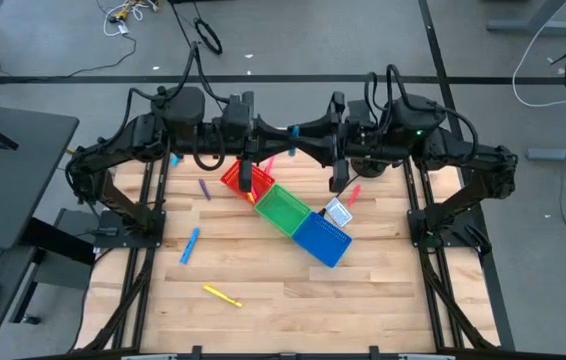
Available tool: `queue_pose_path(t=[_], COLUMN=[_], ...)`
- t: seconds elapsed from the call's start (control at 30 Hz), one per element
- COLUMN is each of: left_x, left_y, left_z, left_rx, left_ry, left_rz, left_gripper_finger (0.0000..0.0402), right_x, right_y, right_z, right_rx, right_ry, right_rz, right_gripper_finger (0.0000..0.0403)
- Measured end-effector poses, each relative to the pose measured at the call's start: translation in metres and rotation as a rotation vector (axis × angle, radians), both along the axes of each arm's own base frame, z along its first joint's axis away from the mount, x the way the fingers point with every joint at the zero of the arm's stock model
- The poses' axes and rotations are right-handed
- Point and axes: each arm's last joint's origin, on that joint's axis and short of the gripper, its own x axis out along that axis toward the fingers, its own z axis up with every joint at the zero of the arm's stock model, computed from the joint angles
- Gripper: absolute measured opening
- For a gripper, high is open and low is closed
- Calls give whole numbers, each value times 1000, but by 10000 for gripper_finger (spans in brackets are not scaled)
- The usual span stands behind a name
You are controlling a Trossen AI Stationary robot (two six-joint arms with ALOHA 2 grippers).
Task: Pick & Place Markers
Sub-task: Put the blue pen into the blue bin
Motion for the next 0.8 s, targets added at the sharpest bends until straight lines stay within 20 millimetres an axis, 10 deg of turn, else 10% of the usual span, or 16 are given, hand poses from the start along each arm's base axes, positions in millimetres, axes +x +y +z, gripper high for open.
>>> queue_pose_path(t=[0.2, 0.8], left_x=[0, -40], left_y=[0, 6], left_z=[1, 6], left_rx=[-4, -32], left_ry=[-6, 85], left_rz=[3, 50], left_gripper_finger=[41, 153], right_x=[-3, -23], right_y=[0, -1], right_z=[2, -9], right_rx=[-4, 122], right_ry=[-6, 198], right_rz=[-2, 15], right_gripper_finger=[19, 19])
